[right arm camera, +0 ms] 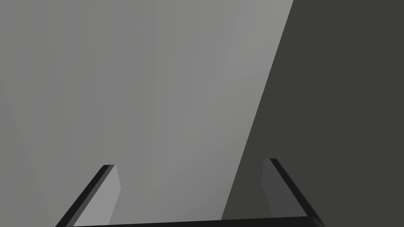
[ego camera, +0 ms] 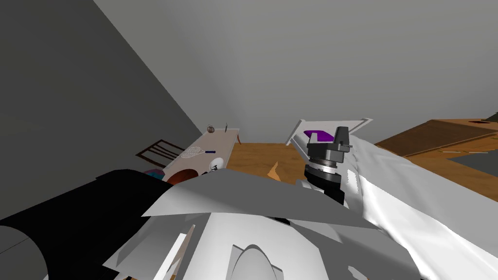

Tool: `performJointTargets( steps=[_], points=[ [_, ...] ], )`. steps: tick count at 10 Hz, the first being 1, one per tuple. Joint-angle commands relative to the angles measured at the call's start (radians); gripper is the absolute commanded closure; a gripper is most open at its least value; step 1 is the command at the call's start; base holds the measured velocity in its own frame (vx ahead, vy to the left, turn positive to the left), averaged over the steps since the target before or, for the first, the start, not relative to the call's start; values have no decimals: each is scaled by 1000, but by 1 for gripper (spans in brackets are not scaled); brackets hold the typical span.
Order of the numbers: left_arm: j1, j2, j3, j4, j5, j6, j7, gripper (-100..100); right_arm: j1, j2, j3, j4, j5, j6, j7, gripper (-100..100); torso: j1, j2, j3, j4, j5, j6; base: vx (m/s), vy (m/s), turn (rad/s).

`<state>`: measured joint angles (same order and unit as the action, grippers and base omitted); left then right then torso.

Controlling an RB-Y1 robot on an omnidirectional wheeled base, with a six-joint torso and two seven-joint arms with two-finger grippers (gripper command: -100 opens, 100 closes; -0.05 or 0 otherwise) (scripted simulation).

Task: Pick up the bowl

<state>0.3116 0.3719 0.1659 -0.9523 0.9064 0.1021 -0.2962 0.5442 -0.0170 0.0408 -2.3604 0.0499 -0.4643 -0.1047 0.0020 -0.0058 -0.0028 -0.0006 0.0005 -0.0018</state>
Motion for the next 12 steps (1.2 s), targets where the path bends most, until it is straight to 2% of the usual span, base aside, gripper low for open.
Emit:
performJointTargets(
  steps=[1,2,3,4,5,6,7,8,9,10,11,12],
  points=[
    [3,24,-34,17,50,-20,-14,-100,0,0,0,0,0,0,0,0,0,0,0,0,0,0,-7,-4,-7],
    [3,24,-34,17,65,-20,-14,-100,0,0,0,0,0,0,0,0,1,0,0,0,0,0,-2,-1,28],
    [35,27,1,26,102,-40,-65,-100,0,0,0,0,0,0,0,0,1,-1,0,0,0,0,-13,-19,-381],
    [35,27,1,26,104,-40,-78,-100,0,0,0,0,0,0,0,0,0,0,0,0,0,1,-14,-10,-217],
    [35,27,1,26,135,-40,-78,-100,0,0,0,0,0,0,0,0,1,0,0,0,0,0,-5,-3,24],
    [35,27,1,26,149,-40,-78,-100,0,0,0,0,0,0,0,0,1,0,0,0,0,0,0,-4,33],
    [67,29,36,35,188,-60,-127,-100,0,0,0,0,0,0,0,0,1,-1,-1,0,0,0,-8,-24,-351],
    [67,29,36,35,198,-60,-142,-100,0,0,0,0,0,0,0,0,0,0,0,0,0,1,-12,-15,-247],
    [67,29,36,35,194,-60,-142,-100,0,0,0,0,0,0,0,0,0,0,0,0,0,0,-7,-2,14],
    [67,29,36,35,222,-60,-142,-100,0,0,0,0,0,0,0,0,1,0,0,0,0,-1,-3,0,34],
    [67,29,36,35,233,-60,-142,-100,0,0,0,0,0,0,0,0,1,-1,0,0,0,0,0,0,0],
    [67,29,38,34,222,-59,-142,-100,0,0,0,0,0,0,0,0,1,-1,-1,0,0,0,0,0,0]
  ],
)
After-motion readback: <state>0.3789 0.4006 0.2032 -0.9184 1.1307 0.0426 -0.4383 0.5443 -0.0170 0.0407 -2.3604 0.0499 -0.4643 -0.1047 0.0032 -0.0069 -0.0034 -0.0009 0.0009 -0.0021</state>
